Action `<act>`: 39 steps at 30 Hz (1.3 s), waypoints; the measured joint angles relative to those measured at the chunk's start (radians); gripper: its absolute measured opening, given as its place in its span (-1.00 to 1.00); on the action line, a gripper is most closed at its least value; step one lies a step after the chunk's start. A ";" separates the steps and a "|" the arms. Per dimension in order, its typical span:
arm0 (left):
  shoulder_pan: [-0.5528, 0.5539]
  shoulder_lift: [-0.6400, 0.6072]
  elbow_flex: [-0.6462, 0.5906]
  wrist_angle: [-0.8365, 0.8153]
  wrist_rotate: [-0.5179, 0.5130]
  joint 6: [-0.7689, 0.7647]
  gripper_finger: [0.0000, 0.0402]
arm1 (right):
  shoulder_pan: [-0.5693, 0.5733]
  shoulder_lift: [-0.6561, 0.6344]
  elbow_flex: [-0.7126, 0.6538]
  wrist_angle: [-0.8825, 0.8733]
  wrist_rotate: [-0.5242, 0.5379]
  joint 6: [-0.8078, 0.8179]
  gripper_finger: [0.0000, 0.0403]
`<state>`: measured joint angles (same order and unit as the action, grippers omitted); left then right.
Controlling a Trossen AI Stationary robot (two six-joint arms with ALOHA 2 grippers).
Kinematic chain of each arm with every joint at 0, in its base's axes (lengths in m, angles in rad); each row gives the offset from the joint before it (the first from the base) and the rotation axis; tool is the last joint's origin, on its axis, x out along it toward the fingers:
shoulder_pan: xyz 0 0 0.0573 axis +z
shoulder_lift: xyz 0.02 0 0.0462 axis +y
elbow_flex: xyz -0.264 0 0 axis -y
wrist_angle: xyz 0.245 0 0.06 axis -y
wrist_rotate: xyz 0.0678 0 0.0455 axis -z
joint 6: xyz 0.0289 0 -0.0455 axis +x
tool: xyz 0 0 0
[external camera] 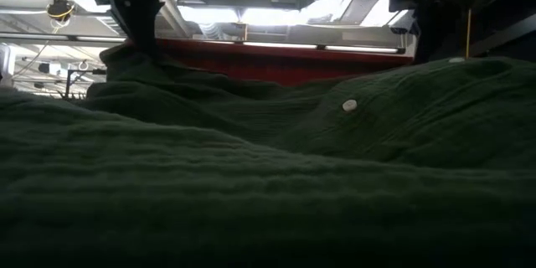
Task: Fold laundry
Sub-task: Fold the patterned white shirt
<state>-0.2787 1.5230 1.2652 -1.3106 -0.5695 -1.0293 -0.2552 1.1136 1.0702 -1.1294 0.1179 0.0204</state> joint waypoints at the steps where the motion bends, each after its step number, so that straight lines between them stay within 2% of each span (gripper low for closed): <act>1: 0.000 0.000 0.000 0.001 -0.007 0.000 -1.00 | 0.000 0.000 0.000 0.003 -0.002 0.000 -0.97; 7: -0.032 -0.016 0.000 0.009 -0.028 0.000 -1.00 | 0.000 -0.010 0.000 -0.002 -0.046 0.001 -0.97; 13: -0.132 -0.024 0.000 0.027 -0.033 -0.008 -1.00 | 0.002 -0.052 0.001 -0.003 -0.165 0.004 -0.97; 17: -0.211 -0.024 0.000 0.076 -0.033 -0.008 -1.00 | 0.065 -0.081 0.001 0.001 -0.173 0.055 -0.97; 27: -0.365 -0.023 0.000 0.206 -0.048 -0.011 -1.00 | 0.409 -0.089 0.001 0.007 -0.122 0.318 -0.97; 39: -0.509 -0.022 0.000 0.369 0.005 -0.027 -1.00 | 0.862 -0.038 0.001 0.042 0.029 0.778 -0.97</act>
<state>-0.7875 1.5007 1.2655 -0.9420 -0.5647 -1.0562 0.6067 1.0757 1.0710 -1.0879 0.1471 0.7983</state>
